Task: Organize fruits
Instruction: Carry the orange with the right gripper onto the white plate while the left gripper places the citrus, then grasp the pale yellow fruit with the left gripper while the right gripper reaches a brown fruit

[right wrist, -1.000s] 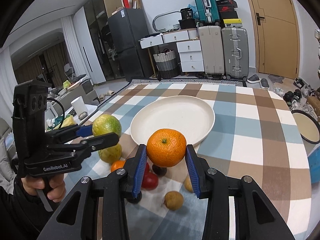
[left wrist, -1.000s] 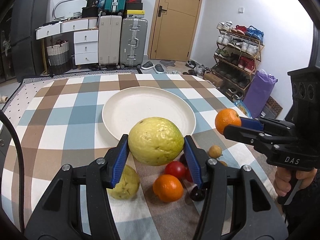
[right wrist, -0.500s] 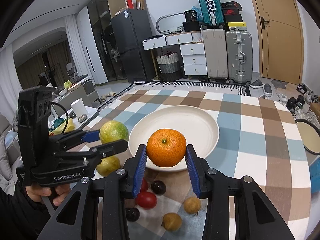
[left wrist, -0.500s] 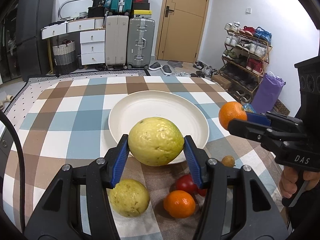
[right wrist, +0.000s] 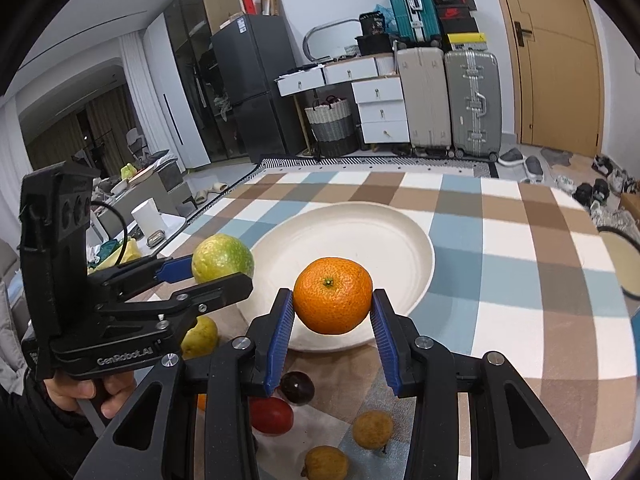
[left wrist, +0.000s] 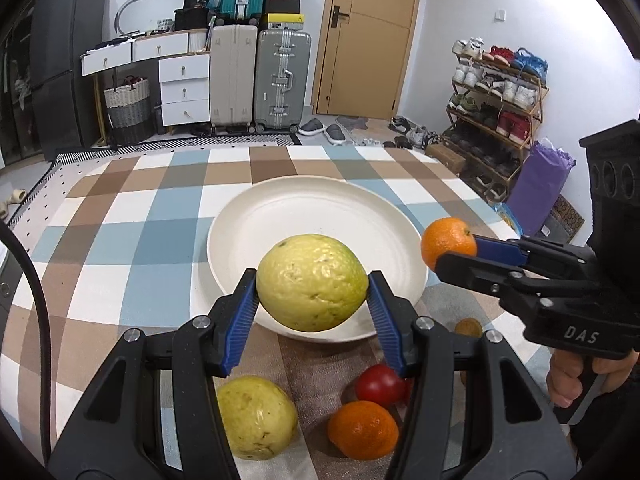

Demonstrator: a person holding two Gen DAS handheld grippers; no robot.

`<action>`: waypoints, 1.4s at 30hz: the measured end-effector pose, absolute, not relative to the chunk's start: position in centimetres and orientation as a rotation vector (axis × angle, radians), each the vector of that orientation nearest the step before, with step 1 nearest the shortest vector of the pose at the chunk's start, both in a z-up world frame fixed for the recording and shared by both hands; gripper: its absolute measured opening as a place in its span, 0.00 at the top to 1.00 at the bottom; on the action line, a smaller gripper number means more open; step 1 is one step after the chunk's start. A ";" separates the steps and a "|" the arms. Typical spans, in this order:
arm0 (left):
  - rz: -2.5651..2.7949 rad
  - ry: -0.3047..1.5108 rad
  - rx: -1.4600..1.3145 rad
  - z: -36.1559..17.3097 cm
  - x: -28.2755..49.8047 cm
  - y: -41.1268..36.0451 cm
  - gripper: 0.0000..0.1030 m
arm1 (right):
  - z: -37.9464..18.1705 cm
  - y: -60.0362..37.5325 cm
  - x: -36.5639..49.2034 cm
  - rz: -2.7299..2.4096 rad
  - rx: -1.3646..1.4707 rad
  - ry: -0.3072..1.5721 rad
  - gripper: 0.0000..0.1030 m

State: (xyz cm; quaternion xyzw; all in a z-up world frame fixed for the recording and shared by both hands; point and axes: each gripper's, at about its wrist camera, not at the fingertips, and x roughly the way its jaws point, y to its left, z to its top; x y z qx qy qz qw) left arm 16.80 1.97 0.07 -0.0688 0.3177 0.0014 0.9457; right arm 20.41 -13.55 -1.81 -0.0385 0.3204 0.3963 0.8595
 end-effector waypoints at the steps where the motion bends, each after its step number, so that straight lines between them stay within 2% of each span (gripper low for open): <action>1: 0.002 0.648 -0.137 0.0 16.9 1.9 0.50 | -2.0 -13.6 20.6 0.830 -0.080 0.677 0.61; 23: 0.022 0.716 -0.140 -2.0 18.2 1.8 0.50 | -4.7 -11.3 21.3 0.790 -0.164 0.730 0.61; 25: 0.023 0.720 -0.142 -2.1 18.2 1.9 0.50 | -4.7 -11.4 21.2 0.789 -0.164 0.726 0.59; 27: 0.024 0.723 -0.145 -2.2 18.3 1.9 0.50 | -4.6 -11.5 21.1 0.782 -0.158 0.719 0.53; 30: 0.031 0.703 -0.147 -2.0 18.0 2.2 0.49 | -4.2 -11.9 21.1 0.787 -0.140 0.705 0.51; 31: 0.030 0.696 -0.149 -1.8 17.8 2.2 0.46 | -4.1 -12.1 20.9 0.786 -0.137 0.697 0.46; 32: 0.029 0.687 -0.154 -1.6 17.7 2.4 0.39 | -4.0 -12.4 20.8 0.786 -0.130 0.687 0.37; 34: 0.034 0.662 -0.163 -1.2 17.2 2.6 0.27 | -3.8 -12.8 20.7 0.790 -0.120 0.677 0.26; 35: 0.036 0.651 -0.166 -1.0 17.0 2.6 0.22 | -3.7 -13.1 20.6 0.790 -0.116 0.672 0.23; 39: 0.047 0.638 -0.166 -0.6 16.3 3.0 0.14 | -3.6 -13.8 20.5 0.779 -0.105 0.659 0.14; 41: 0.054 0.634 -0.167 -0.6 15.9 3.3 0.02 | -3.6 -14.0 20.6 0.770 -0.100 0.663 0.08; 42: 0.058 0.628 -0.170 -0.5 15.7 3.4 0.01 | -3.6 -14.1 20.6 0.765 -0.100 0.662 0.06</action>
